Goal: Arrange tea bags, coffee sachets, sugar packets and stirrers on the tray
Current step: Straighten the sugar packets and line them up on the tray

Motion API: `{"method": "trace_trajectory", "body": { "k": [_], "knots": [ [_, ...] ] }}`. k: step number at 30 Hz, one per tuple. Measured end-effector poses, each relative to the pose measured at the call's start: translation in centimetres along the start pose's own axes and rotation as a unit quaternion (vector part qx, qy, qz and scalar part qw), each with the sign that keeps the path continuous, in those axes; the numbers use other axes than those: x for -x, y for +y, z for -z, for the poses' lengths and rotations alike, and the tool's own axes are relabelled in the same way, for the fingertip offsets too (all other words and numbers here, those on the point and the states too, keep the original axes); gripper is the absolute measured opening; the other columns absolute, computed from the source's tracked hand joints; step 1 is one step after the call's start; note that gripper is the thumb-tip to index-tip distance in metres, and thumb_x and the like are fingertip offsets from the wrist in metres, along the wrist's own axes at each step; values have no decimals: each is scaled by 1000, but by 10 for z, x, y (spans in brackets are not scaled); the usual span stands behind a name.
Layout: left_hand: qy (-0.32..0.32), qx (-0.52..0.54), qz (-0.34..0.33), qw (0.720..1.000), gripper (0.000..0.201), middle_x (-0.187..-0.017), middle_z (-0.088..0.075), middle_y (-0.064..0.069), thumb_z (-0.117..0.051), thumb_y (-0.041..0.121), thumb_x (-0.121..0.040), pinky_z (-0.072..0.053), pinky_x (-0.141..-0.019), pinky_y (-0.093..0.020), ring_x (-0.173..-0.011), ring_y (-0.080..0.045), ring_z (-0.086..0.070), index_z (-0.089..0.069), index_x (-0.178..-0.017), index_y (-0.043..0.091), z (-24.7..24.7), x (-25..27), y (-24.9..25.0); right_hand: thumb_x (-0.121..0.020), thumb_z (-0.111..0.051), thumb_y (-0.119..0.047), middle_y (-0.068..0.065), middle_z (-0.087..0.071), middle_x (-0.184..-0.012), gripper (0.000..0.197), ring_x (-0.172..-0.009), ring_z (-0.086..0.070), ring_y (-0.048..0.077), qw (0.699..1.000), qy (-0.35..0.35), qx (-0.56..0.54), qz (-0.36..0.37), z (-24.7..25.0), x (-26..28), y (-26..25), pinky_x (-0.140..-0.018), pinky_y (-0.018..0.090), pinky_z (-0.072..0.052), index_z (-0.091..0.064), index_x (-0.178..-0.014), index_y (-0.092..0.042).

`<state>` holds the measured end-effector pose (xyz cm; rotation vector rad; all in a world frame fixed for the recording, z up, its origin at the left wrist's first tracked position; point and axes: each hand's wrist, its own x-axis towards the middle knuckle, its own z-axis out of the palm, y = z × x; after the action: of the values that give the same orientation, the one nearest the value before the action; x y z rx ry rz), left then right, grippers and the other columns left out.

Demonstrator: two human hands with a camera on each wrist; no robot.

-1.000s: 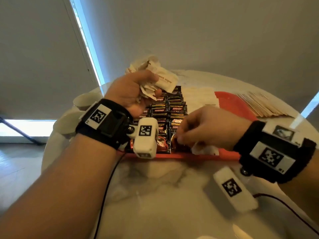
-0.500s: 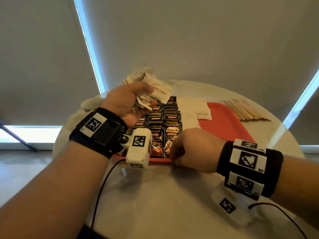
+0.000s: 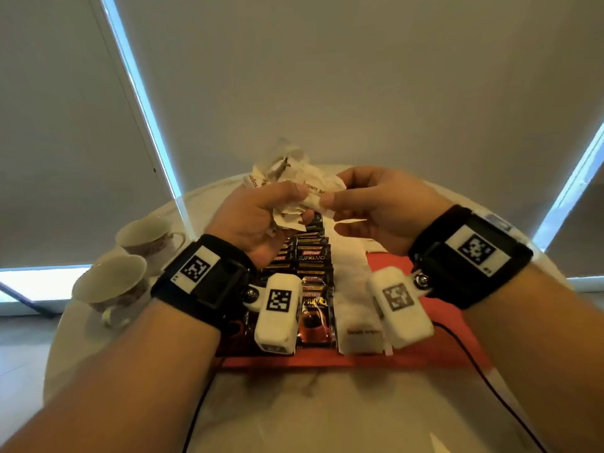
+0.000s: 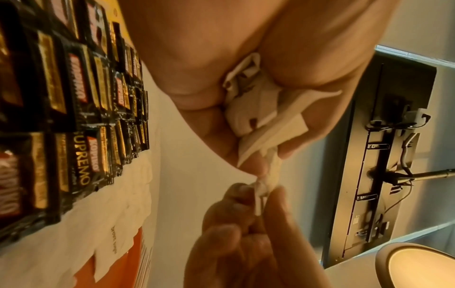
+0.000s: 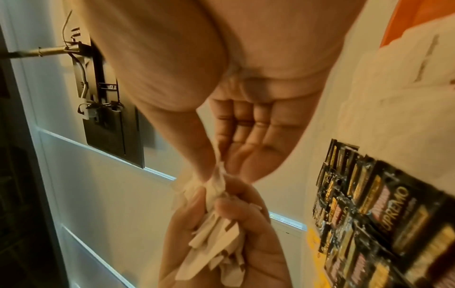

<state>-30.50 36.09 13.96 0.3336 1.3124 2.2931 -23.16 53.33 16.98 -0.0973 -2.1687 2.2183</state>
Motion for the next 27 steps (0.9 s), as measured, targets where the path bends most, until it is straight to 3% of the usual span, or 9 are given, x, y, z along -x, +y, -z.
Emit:
{"method": "trace_trajectory", "body": {
  "k": [3, 4, 7, 11, 15, 19, 22, 24, 27],
  "knots": [
    [-41, -29, -6, 999, 73, -128, -60, -29, -79, 8, -76, -48, -94, -42, -97, -31, -66, -54, -142, -9, 4, -9, -8, -87, -76, -11, 3, -72, -76, 10, -61, -65, 12, 998, 39, -44, 17, 1, -14, 14, -61, 29, -58, -67, -91, -10],
    [-34, -41, -27, 998, 66, -125, -62, -29, -79, 6, -78, -52, -92, -41, -98, -32, -68, -57, -139, -8, 7, -10, -11, -89, -75, -13, 3, -72, -73, 8, -60, -64, 12, 997, 46, -62, 19, 2, -17, 19, -60, 29, -57, -67, -89, -9],
    [-3, -71, -103, 992, 43, -108, -72, -25, -69, -4, -84, -59, -66, -31, -90, -33, -74, -64, -126, -1, 13, -8, -15, -92, -71, -14, 3, -70, -68, 11, -59, -63, 12, 994, 70, -69, 41, 1, -19, 30, -59, 29, -59, -69, -84, -7],
    [6, -58, -125, 990, 38, -99, -77, -18, -63, -9, -86, -60, -61, -30, -85, -30, -77, -63, -122, 2, 7, 0, -19, -85, -78, -11, 7, -72, -77, 11, -63, -66, 14, 987, 125, -57, 82, 2, -17, 31, -59, 29, -58, -70, -85, -4],
    [19, -46, -113, 992, 25, -88, -78, -13, -60, -7, -92, -59, -57, -27, -74, -22, -77, -65, -115, 0, 1, 2, -22, -85, -75, -2, 8, -75, -81, 11, -72, -71, 19, 997, 55, -46, 42, 7, -17, 26, -61, 29, -60, -69, -92, -7],
    [61, -32, -91, 993, 49, -88, -74, -12, -72, 9, -80, -60, -61, -28, -70, -20, -72, -63, -128, 3, 9, -1, -17, -86, -75, 1, 5, -73, -77, 12, -67, -69, 15, 992, 121, -12, 30, 33, -24, 26, -58, 26, -57, -70, -87, -10],
    [70, -31, -90, 993, 41, -90, -72, -13, -74, 13, -77, -59, -61, -26, -71, -19, -70, -66, -117, 8, 16, -3, -12, -89, -68, 4, 1, -68, -67, 17, -54, -59, 11, 977, 204, 36, -50, 70, -33, 37, -48, 21, -49, -71, -84, -12],
    [70, -30, -88, 993, 34, -89, -72, -13, -73, 13, -78, -60, -61, -26, -71, -19, -70, -68, -111, 9, 18, -3, -11, -91, -60, 7, 7, -68, -72, 21, -52, -53, 13, 964, 224, 67, -123, 89, -37, 47, -44, 21, -44, -71, -86, -10],
    [76, -37, -86, 993, 20, -89, -73, -13, -70, 7, -90, -59, -60, -25, -70, -18, -71, -68, -109, 11, 19, -4, -12, -90, -61, 4, 17, -70, -86, 15, -63, -56, 23, 947, 226, 118, -197, 101, -39, 56, -52, 28, -42, -70, -84, -6]
  ]
}}
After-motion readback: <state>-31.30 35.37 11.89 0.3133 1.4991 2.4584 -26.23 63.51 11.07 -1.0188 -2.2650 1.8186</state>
